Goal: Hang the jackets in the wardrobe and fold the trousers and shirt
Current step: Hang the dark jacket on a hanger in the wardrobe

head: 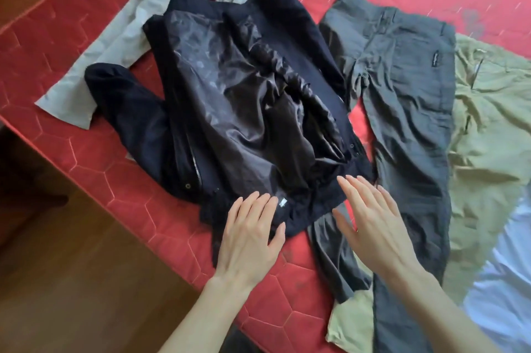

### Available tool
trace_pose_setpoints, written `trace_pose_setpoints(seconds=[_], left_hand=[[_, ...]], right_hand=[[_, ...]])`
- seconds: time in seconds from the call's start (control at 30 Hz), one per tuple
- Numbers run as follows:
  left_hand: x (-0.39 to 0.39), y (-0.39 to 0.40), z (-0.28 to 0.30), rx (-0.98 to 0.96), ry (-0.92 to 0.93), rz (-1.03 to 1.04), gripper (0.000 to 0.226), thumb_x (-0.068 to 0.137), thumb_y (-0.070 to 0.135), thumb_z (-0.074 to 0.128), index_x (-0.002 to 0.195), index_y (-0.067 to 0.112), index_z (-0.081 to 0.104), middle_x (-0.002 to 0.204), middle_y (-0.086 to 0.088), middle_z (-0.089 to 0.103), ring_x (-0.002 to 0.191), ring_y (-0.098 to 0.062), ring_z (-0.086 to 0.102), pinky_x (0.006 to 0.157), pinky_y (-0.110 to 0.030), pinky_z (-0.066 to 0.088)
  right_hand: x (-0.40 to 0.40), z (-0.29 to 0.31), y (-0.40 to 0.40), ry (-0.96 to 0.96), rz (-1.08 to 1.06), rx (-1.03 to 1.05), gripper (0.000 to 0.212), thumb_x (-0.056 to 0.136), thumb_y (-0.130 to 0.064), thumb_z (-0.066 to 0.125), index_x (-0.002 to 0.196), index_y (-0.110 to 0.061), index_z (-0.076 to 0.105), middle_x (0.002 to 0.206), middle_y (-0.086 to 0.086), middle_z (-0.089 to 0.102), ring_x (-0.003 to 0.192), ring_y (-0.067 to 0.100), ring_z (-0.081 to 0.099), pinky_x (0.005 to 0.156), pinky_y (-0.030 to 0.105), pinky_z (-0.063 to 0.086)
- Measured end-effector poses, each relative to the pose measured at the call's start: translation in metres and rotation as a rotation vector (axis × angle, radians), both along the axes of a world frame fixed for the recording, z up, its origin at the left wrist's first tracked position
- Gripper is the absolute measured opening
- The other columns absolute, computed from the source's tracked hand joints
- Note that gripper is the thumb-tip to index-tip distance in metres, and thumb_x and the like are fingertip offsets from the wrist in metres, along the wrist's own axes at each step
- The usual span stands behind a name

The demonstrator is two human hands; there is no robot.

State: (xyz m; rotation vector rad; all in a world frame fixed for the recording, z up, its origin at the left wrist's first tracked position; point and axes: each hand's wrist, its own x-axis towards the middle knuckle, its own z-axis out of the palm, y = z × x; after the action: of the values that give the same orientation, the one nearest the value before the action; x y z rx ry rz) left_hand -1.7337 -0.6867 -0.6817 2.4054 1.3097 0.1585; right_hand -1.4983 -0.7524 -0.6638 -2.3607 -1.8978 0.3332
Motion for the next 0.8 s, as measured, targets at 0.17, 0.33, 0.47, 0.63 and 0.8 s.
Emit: trace_pose_setpoints(seconds=[0.17,0.33,0.47,0.63,0.8], left_hand=[[0.007,-0.007,-0.059,0.023,0.054,-0.151,0.048,0.085,0.036,0.078,0.127,0.013,0.071,0.124,-0.001,0.071,0.121,-0.023,0.065,0.112,-0.048,0.048],[-0.003,-0.008,-0.096,0.003,0.295,-0.275,0.068,0.064,0.026,0.09,0.128,0.014,0.069,0.122,-0.005,0.069,0.117,-0.026,0.066,0.11,-0.047,0.05],[-0.001,0.002,-0.105,0.047,0.378,-0.307,0.057,0.069,0.011,0.082,0.124,0.016,0.067,0.113,-0.002,0.066,0.105,-0.026,0.064,0.097,-0.04,0.053],[0.015,0.014,-0.093,0.126,0.234,-0.213,0.03,0.076,0.019,0.083,0.103,0.017,0.069,0.085,0.002,0.06,0.077,-0.022,0.057,0.07,-0.036,0.049],[0.019,0.022,-0.07,0.058,0.028,-0.141,0.036,0.07,0.016,0.093,0.096,0.016,0.067,0.083,0.003,0.06,0.073,-0.022,0.058,0.064,-0.037,0.052]], right_hand=[[0.01,-0.049,-0.004,-0.048,-0.018,-0.13,0.069,0.094,-0.029,0.075,0.155,-0.012,0.048,0.155,0.009,0.053,0.149,0.029,0.044,0.123,0.046,0.032],[0.015,-0.088,-0.003,0.005,-0.187,-0.313,0.075,0.102,-0.044,0.055,0.165,-0.018,0.024,0.166,0.006,0.036,0.153,0.026,0.033,0.121,0.04,0.03],[0.012,-0.112,0.003,0.246,-0.388,-0.317,0.07,0.098,-0.036,0.062,0.159,-0.013,0.035,0.149,0.013,0.053,0.134,0.034,0.052,0.107,0.046,0.045],[0.003,-0.126,0.017,0.749,-0.831,-0.083,0.05,0.096,-0.028,0.073,0.142,-0.016,0.058,0.139,0.005,0.063,0.131,0.018,0.057,0.112,0.034,0.042],[-0.004,-0.12,0.028,1.109,-1.11,0.09,0.029,0.096,-0.022,0.074,0.123,-0.024,0.065,0.126,0.004,0.069,0.112,0.017,0.065,0.09,0.026,0.051]])
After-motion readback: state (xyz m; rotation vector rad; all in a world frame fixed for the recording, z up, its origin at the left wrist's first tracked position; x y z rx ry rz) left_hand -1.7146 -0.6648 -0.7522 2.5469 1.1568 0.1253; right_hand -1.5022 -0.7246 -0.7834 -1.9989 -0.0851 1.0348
